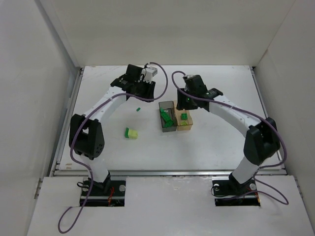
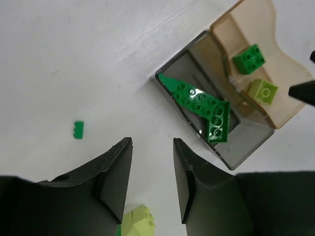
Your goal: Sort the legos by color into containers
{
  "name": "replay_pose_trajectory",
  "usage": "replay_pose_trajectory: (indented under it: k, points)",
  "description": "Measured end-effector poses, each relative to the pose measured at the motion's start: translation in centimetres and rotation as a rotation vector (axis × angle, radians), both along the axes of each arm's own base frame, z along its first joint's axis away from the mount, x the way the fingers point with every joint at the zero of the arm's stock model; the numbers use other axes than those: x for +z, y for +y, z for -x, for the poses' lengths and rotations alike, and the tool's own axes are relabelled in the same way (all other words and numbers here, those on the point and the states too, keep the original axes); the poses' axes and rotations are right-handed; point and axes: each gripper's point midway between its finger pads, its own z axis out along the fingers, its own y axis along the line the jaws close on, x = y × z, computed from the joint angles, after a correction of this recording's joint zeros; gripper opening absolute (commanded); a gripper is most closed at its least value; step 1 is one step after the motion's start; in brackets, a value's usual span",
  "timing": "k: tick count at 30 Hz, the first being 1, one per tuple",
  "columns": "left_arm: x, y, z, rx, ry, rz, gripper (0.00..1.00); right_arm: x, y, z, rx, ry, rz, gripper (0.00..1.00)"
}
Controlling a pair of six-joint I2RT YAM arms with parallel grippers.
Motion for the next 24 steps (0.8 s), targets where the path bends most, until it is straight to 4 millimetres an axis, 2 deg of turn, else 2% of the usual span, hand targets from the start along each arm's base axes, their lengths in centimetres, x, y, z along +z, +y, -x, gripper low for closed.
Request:
replay_pose_trajectory:
  k: [2, 3, 5, 13, 16, 19, 22, 23, 24]
  points:
    - [-2.0, 0.7, 0.5, 0.037, 0.045, -0.026, 0.41, -1.7, 0.0, -0.4, -0.010, 0.037, 0.030, 0.53]
    - [-2.8, 0.8, 0.8, 0.046, 0.064, -0.033, 0.46, -2.4, 0.0, -0.7, -0.017, 0.052, 0.044, 0.52]
    - [-4.0, 0.8, 1.2, 0.060, 0.093, -0.035, 0.50, -3.5, -0.3, -1.1, -0.037, 0.075, 0.076, 0.52]
    - [-4.8, -0.8, -0.3, 0.079, 0.069, 0.020, 0.51, -7.5, -0.3, -1.2, -0.081, 0.140, 0.176, 0.52]
    - [-6.1, -1.2, -0.7, 0.088, 0.086, 0.020, 0.48, -8.9, -0.5, -1.4, -0.104, 0.163, 0.214, 0.52]
    - [-7.5, -1.3, -0.9, 0.097, 0.108, 0.008, 0.47, -9.9, -1.0, -1.5, -0.125, 0.175, 0.247, 0.48]
    - [-8.1, -1.5, -0.7, 0.098, 0.120, 0.004, 0.47, -10.2, -1.3, -1.8, -0.140, 0.171, 0.270, 0.41]
    - [-8.1, -1.6, -0.7, 0.097, 0.120, 0.004, 0.47, -10.2, -1.3, -1.9, -0.141, 0.168, 0.271, 0.37]
    - [-8.1, -1.7, -0.7, 0.096, 0.119, 0.003, 0.47, -10.2, -1.3, -2.1, -0.143, 0.163, 0.271, 0.30]
